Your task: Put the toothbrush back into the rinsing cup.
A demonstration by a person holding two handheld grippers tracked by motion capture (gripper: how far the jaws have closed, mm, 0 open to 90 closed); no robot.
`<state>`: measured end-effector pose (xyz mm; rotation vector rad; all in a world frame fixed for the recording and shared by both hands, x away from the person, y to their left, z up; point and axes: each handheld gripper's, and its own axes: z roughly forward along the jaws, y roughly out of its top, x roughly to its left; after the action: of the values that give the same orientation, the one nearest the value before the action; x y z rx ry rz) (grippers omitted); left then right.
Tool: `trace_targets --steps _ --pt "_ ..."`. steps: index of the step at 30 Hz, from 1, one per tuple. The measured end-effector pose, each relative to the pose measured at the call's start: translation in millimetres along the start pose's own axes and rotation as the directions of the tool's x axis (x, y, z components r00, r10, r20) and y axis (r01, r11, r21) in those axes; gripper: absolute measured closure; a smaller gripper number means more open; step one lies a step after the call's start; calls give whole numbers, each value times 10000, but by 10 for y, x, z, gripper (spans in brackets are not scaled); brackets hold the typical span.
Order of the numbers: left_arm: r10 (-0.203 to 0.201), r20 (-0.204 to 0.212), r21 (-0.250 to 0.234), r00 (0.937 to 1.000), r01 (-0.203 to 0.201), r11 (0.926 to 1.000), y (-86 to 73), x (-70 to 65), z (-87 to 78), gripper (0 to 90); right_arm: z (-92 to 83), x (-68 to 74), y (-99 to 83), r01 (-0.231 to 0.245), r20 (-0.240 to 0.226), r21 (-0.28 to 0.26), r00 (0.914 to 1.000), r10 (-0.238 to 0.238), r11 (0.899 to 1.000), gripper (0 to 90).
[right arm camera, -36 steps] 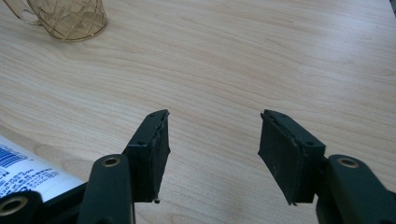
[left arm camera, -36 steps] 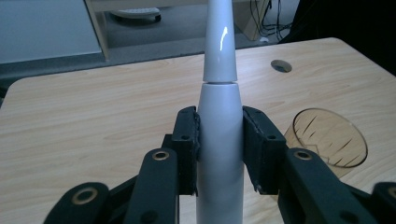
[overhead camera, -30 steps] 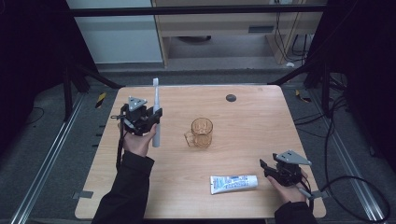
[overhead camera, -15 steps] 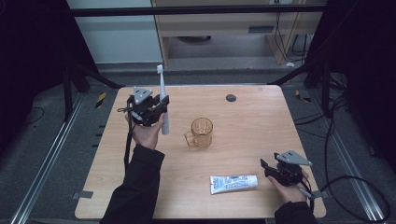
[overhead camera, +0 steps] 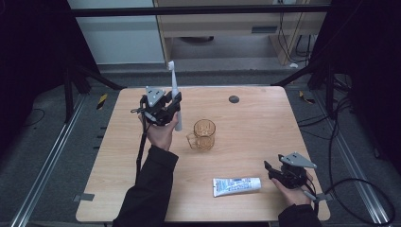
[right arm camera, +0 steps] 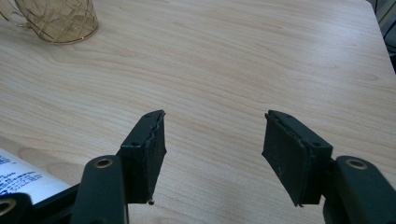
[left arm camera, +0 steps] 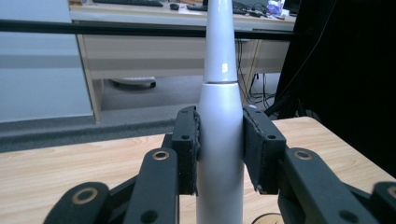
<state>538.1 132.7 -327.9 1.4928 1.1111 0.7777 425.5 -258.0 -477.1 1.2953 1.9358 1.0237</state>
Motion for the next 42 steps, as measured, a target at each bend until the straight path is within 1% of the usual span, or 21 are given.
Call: trace_targets --steps 1,2,3,4,5,6,7,10,16,21,26,29,34,35,37,39,40,42 --pt "0 0 0 10000 0 10000 0 0 0 673 0 0 0 0 0 0 10000 0 10000 387" --pt "-87 132 -46 9999 88 10000 -5 -38 26 673 2 -1 -1 -22 -19 8 10000 22 10000 386" --pt "-87 132 -46 9999 88 10000 -5 -38 26 673 2 -1 -1 -22 -19 8 10000 22 10000 386" --pt "-97 171 -114 9998 99 9999 -7 -80 47 673 6 -3 -3 -20 -35 4 10000 20 10000 385" --pt "-97 171 -114 9998 99 9999 -7 -80 47 673 5 -1 -5 -47 -52 17 10000 47 10000 385" --pt "-119 217 -250 9997 124 9996 -4 -119 58 673 5 0 -6 -55 -61 25 10000 55 10000 385" --pt "-75 249 -249 9997 81 9997 -3 -135 62 673 6 1 -6 -37 -54 21 10000 37 10000 385" --pt "23 241 -362 9997 -14 9993 -6 -184 72 673 3 0 -5 -25 -34 -21 10000 25 10000 384" --pt "-57 320 -527 9995 73 9986 -15 -251 111 672 3 -8 -6 26 4 -38 10000 -26 10000 383" --pt "0 377 -619 9993 24 9981 -44 -313 153 673 2 -14 -10 24 2 -39 10000 -24 10000 382" --pt "15 479 -587 9989 13 9983 -74 -360 205 672 -1 -15 -9 -10 7 -57 10000 10 10000 381" --pt "32 573 -541 9984 -1 9985 -108 -400 259 672 1 -14 -10 49 9 -62 10000 -49 10000 381" --pt "62 659 -501 9978 -29 9987 -145 -435 311 672 -1 -17 -12 -17 7 -53 10000 17 10000 381" --pt "151 698 -490 9974 -116 9987 -167 -452 333 672 -2 -19 -12 -13 20 -57 10000 14 10000 381" --pt "104 795 -477 9968 -66 9988 -196 -461 355 673 -4 -22 -13 7 34 -74 10000 -7 10000 381" --pt "152 792 -502 9967 -112 9987 -212 -462 367 672 -4 -22 -14 10 41 -75 10000 -10 10000 381" --pt "190 858 -408 9961 -155 9990 -252 -473 388 672 -3 -23 -15 15 43 -74 10000 -15 10000 381" --pt "214 872 -390 9960 -181 9991 -271 -473 399 672 -4 -23 -15 23 47 -74 10000 -23 10000 381"
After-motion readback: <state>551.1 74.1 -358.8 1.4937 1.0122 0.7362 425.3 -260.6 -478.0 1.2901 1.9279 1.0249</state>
